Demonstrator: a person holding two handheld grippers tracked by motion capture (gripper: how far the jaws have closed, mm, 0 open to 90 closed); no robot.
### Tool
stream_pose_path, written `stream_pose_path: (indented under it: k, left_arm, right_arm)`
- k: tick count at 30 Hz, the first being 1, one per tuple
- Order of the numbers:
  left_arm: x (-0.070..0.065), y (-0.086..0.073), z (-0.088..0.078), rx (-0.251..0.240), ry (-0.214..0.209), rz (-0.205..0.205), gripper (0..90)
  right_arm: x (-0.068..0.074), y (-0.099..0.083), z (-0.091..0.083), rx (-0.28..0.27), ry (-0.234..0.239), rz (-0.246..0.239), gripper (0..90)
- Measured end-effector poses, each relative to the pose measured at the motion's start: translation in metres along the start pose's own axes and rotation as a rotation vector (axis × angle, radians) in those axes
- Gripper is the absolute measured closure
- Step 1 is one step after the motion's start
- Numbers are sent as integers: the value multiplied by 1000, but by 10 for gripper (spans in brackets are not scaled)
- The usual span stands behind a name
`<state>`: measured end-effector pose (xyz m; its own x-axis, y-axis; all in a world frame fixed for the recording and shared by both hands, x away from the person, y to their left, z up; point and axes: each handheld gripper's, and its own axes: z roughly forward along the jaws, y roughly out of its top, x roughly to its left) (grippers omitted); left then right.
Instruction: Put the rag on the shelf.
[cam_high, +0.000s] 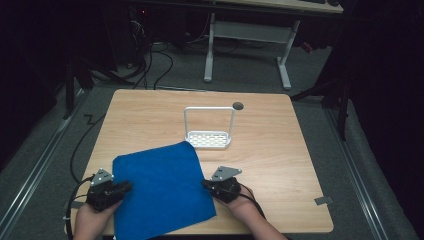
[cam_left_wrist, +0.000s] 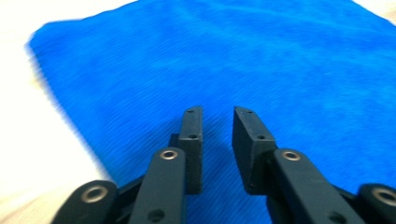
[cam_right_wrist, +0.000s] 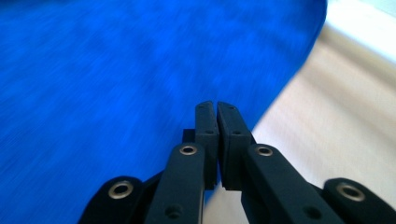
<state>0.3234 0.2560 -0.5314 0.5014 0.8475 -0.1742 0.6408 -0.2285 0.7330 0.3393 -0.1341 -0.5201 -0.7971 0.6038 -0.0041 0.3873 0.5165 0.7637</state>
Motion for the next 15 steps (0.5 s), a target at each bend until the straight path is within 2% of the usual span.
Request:
stream_pose_path:
  k: [1,2,3,4,5,6,10,15]
  left_arm:
    - [1,-3,-2,-5,8,-12,707]
    - [1,-6,-4,-17,9,-23,707]
    - [-1,-10,-7,-24,25,-18,694]
    - [-1,-10,-7,-24,25,-18,691]
    - [-3,-12,-8,-26,30,-11,689]
    - [-6,-13,-8,-24,46,8,689]
    - [-8,-11,-6,-17,48,20,694]
    - [-14,-1,6,-5,-3,45,724]
  right_arm:
    - [-3,8,12,-9,-18,-4,872]
    - [-3,8,12,-9,-18,-4,872]
    - [-6,16,25,4,-40,-19,860]
    - [-6,16,25,4,-40,-19,860]
    - [-9,17,34,41,-43,-18,860]
    - [-9,15,37,38,-42,-22,860]
    - [-11,14,33,52,-43,-26,871]
    - [-12,-2,13,68,-71,-22,879]
